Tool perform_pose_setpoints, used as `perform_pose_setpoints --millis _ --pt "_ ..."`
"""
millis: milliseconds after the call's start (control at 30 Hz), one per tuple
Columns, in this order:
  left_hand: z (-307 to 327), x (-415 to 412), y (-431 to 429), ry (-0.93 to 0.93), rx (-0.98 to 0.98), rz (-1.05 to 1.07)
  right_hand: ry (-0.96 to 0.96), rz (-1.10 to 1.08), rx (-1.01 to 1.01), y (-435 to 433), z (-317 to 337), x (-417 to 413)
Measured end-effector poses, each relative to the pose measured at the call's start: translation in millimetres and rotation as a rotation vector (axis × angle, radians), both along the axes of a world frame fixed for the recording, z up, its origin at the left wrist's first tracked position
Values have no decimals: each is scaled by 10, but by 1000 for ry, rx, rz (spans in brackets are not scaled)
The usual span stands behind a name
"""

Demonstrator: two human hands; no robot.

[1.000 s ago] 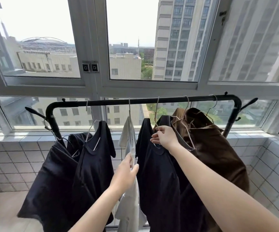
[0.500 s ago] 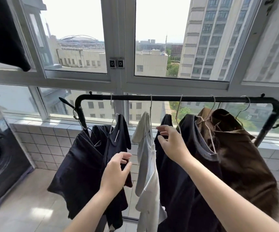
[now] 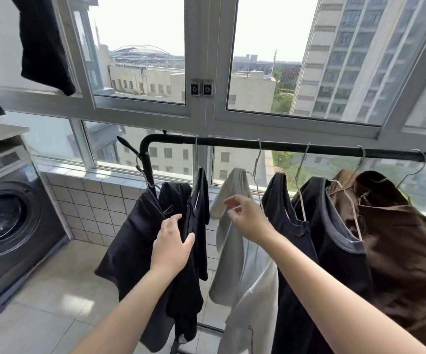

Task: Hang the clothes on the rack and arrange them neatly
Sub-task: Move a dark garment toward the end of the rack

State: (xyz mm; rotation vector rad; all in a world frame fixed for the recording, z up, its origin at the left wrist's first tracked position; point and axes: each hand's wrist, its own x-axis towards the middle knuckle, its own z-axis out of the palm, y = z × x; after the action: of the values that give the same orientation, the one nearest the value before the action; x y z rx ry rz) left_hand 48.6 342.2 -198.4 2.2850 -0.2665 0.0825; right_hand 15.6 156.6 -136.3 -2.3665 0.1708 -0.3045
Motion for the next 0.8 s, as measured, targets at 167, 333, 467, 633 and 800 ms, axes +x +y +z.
perform_pose_setpoints --millis 167,333,467,633,800 --pt "23 285 -11 59 -41 -92 73 -57 -56 152 86 245" --pt "25 585 204 37 -98 -153 42 -144 -51 399 130 640" --pt "0 856 422 23 -149 -178 7 -212 -29 606 77 967" --pt "-21 1073 572 -13 -139 -199 2 -248 -15 666 79 1211" --pt "-18 1156 589 -52 -158 -234 30 -239 -77 606 107 1416"
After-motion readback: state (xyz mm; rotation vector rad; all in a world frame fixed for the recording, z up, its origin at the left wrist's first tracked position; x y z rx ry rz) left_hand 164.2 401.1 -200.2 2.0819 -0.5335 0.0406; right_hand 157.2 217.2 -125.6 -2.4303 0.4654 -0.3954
